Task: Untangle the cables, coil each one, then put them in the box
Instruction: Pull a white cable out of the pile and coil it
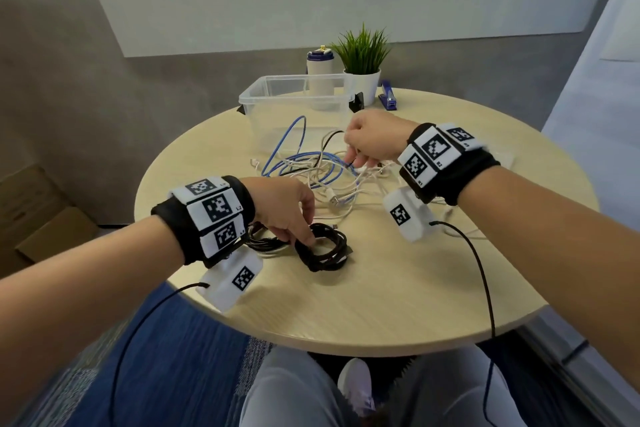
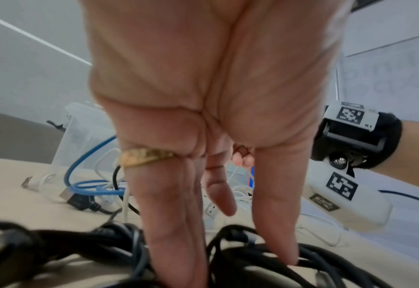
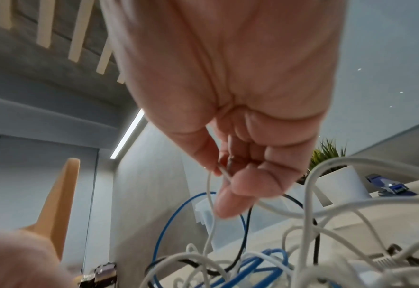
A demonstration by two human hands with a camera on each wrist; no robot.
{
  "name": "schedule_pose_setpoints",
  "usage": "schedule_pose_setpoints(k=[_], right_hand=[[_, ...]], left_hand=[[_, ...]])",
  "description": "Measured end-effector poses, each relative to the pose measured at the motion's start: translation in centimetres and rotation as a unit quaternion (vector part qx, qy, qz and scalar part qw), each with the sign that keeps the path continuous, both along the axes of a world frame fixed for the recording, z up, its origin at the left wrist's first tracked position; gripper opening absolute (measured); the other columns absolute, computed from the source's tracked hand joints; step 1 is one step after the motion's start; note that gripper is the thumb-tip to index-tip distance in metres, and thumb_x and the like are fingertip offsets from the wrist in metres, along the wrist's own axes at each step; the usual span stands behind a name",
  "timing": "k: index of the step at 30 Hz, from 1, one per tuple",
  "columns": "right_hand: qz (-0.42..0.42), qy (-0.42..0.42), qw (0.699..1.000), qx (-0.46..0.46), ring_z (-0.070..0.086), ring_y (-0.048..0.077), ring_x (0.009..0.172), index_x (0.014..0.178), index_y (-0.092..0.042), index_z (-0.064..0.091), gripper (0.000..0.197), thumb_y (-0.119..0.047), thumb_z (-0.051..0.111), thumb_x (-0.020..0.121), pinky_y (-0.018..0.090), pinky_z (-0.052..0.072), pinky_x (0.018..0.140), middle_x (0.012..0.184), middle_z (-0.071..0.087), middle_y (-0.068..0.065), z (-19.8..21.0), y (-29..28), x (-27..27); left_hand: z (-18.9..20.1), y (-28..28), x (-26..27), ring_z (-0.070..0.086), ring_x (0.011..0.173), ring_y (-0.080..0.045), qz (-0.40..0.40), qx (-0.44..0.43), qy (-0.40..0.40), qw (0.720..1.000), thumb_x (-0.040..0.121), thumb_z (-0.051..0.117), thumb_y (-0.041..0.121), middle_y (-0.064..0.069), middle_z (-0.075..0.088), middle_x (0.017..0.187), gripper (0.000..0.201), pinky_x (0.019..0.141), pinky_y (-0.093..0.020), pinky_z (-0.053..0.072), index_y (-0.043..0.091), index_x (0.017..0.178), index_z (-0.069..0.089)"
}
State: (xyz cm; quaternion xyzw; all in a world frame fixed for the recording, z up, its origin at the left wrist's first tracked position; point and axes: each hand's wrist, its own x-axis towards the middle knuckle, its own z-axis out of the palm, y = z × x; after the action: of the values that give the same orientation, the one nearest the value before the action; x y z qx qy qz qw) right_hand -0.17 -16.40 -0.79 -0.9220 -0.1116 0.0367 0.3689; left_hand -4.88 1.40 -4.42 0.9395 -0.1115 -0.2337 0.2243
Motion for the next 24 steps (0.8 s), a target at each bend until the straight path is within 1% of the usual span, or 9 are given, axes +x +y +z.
schedule_pose_setpoints(k=[3, 5, 8, 10, 13, 16, 20, 22, 24], right_hand=[[-0.037, -0.043, 0.994, 0.096, 0.058, 0.016, 0.061, 0.093, -0.006, 0.053, 0.019, -0.009, 0.035, 0.096, 0.022, 0.046, 0.049, 0.081, 0.066, 0.010, 0.5, -0.6, 0.5], [-0.054, -0.075, 0.987, 0.134, 0.057, 0.016, 0.060, 0.095, -0.009, 0.054, 0.017, -0.013, 0.037, 0.097, 0.022, 0.045, 0.049, 0.081, 0.066, 0.009, 0.9, -0.9, 0.9], [-0.050, -0.129, 0.976, 0.171, 0.057, 0.012, 0.059, 0.097, -0.011, 0.057, 0.015, -0.018, 0.044, 0.097, 0.023, 0.045, 0.052, 0.081, 0.067, 0.006, 1.5, -1.0, 1.2], [-0.045, -0.147, 0.964, 0.216, 0.056, 0.011, 0.057, 0.093, -0.012, 0.056, 0.013, -0.017, 0.044, 0.098, 0.023, 0.045, 0.052, 0.077, 0.066, 0.004, 1.9, -0.8, 1.4], [-0.037, -0.159, 0.949, 0.269, 0.058, 0.012, 0.056, 0.087, -0.015, 0.052, 0.016, -0.014, 0.040, 0.099, 0.026, 0.046, 0.052, 0.075, 0.067, 0.005, 2.4, -0.7, 1.7], [-0.019, -0.166, 0.934, 0.317, 0.057, 0.014, 0.055, 0.089, -0.014, 0.048, 0.017, -0.012, 0.035, 0.100, 0.026, 0.047, 0.052, 0.075, 0.066, 0.007, 3.5, -1.2, 1.6], [0.012, -0.191, 0.894, 0.405, 0.056, 0.015, 0.053, 0.087, -0.013, 0.044, 0.020, -0.008, 0.032, 0.101, 0.025, 0.046, 0.051, 0.075, 0.063, 0.009, 5.3, -2.2, 1.2], [0.013, -0.203, 0.890, 0.409, 0.057, 0.016, 0.054, 0.087, -0.014, 0.045, 0.019, -0.008, 0.034, 0.100, 0.025, 0.046, 0.051, 0.076, 0.063, 0.009, 5.6, -2.6, 1.2], [0.006, -0.223, 0.903, 0.367, 0.057, 0.013, 0.053, 0.085, -0.015, 0.049, 0.018, -0.008, 0.040, 0.099, 0.023, 0.046, 0.050, 0.075, 0.062, 0.006, 5.5, -3.0, 1.3]], left_hand=[[0.4, -0.1, 0.5, 0.058, 0.048, -0.006, -0.012, 0.042, -0.052, 0.998, 0.076, 0.077, 0.028, -0.001, 0.069, 0.071, 0.023, 0.046, -0.015, 0.043, 0.019, 0.085, 0.057], [1.1, -0.3, 1.3, 0.062, 0.049, -0.008, 0.033, -0.013, -0.121, 0.992, 0.083, 0.070, 0.030, -0.001, 0.070, 0.070, 0.021, 0.051, -0.021, 0.050, 0.017, 0.090, 0.055], [2.8, -0.9, 2.9, 0.067, 0.058, -0.015, 0.128, -0.128, -0.244, 0.953, 0.091, 0.059, 0.033, -0.005, 0.069, 0.077, 0.025, 0.057, -0.032, 0.056, 0.013, 0.102, 0.049], [3.5, -1.4, 3.9, 0.065, 0.057, -0.011, 0.128, -0.118, -0.277, 0.945, 0.092, 0.057, 0.034, -0.001, 0.066, 0.080, 0.027, 0.049, -0.025, 0.049, 0.016, 0.110, 0.047], [3.2, -2.3, 5.5, 0.065, 0.056, -0.009, 0.093, -0.077, -0.237, 0.964, 0.092, 0.059, 0.034, 0.002, 0.066, 0.077, 0.027, 0.043, -0.017, 0.046, 0.017, 0.111, 0.050], [3.0, -2.7, 6.5, 0.068, 0.063, -0.012, 0.095, -0.058, -0.192, 0.975, 0.093, 0.054, 0.040, 0.000, 0.070, 0.077, 0.029, 0.055, -0.017, 0.054, 0.016, 0.109, 0.057], [2.7, -2.8, 7.4, 0.072, 0.081, -0.017, 0.065, -0.014, -0.135, 0.989, 0.091, 0.053, 0.048, -0.004, 0.073, 0.085, 0.043, 0.081, -0.032, 0.058, 0.012, 0.115, 0.058], [2.9, -2.8, 7.7, 0.071, 0.078, -0.016, 0.066, -0.024, -0.133, 0.989, 0.086, 0.059, 0.051, -0.004, 0.072, 0.086, 0.047, 0.078, -0.030, 0.058, 0.016, 0.117, 0.055], [3.5, -2.8, 7.9, 0.069, 0.079, -0.019, 0.078, -0.090, -0.172, 0.978, 0.078, 0.064, 0.059, -0.006, 0.068, 0.092, 0.059, 0.074, -0.033, 0.059, 0.021, 0.120, 0.050]])
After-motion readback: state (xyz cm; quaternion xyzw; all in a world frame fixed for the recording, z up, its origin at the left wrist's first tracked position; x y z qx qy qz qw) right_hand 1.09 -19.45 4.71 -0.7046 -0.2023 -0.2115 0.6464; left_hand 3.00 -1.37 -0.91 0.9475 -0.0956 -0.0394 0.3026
